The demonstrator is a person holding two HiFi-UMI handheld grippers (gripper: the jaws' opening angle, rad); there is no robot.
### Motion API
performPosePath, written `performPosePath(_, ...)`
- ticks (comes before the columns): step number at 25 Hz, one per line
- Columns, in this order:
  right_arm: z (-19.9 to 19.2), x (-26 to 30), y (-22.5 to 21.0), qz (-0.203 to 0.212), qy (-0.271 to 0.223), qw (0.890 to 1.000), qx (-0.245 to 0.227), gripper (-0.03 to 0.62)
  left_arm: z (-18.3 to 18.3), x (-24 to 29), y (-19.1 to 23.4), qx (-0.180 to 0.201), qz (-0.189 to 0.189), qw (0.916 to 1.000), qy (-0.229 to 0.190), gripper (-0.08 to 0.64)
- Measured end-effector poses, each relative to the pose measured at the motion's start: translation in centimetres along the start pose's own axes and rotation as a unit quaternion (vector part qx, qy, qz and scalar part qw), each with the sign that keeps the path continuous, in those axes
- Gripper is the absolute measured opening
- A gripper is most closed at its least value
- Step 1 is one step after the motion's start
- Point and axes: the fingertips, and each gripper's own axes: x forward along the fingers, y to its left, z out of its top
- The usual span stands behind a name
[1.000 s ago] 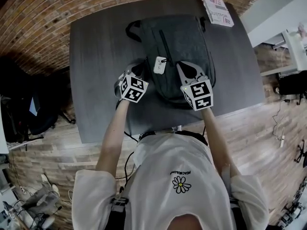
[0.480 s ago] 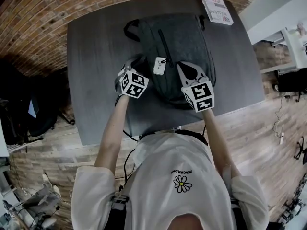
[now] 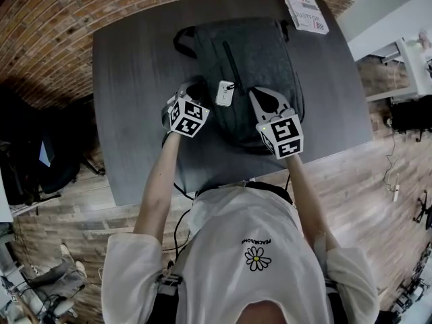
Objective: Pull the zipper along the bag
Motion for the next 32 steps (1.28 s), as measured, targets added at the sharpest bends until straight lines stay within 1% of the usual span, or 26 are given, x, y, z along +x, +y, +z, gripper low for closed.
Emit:
performPosePath(3, 0.0, 0.0, -0.1, 0.003, 0.001, 1.0, 0.001, -0.002, -0.1, -0.3, -0.2, 0.011, 0.0, 0.9999, 0.01, 0.011)
performPosePath(8, -0.1, 0.0, -0.2, 0.009, 0.001, 1.0, 0.005, -0.002, -0.4, -0.8, -0.2, 0.026, 0.021, 0.999, 0.031, 0.009)
performPosePath(10, -0.2, 0.1, -0.1, 0.013, 0.001, 1.0, 0.007, -0.002, -0.6, -1.3, -0.4, 0.026, 0.02, 0.9988, 0.035, 0.009)
performPosePath(15, -0.3, 0.2, -0.2, 0.029, 0.004, 0.999, 0.013, -0.002, -0.7, -2.1, -0.5, 0.045, 0.023, 0.9978, 0.044, 0.008)
performPosePath(17, -0.3, 0.3, -0.2, 0.033, 0.002, 0.999, 0.014, -0.002, -0.7, -2.3, -1.0, 0.053, 0.016, 0.9973, 0.05, 0.008)
performPosePath(20, -0.4, 0.2, -0.1, 0.038, 0.001, 0.999, 0.016, -0.002, -1.0, -3.1, -2.7, 0.085, -0.012, 0.9946, 0.059, 0.008)
performPosePath(26, -0.4, 0.2, -0.1, 0.044, 0.004, 0.999, 0.015, -0.002, -1.4, -5.1, -5.8, 0.105, -0.053, 0.9914, 0.057, 0.008)
performPosePath(28, -0.4, 0.3, -0.1, 0.051, 0.006, 0.999, 0.014, -0.002, -1.6, -5.8, -6.5, 0.102, -0.057, 0.9915, 0.057, 0.008)
performPosePath(32, -0.5, 0.4, -0.1, 0.073, 0.012, 0.997, 0.005, -0.002, -1.9, -6.7, -8.1, 0.08, -0.059, 0.9934, 0.058, 0.009)
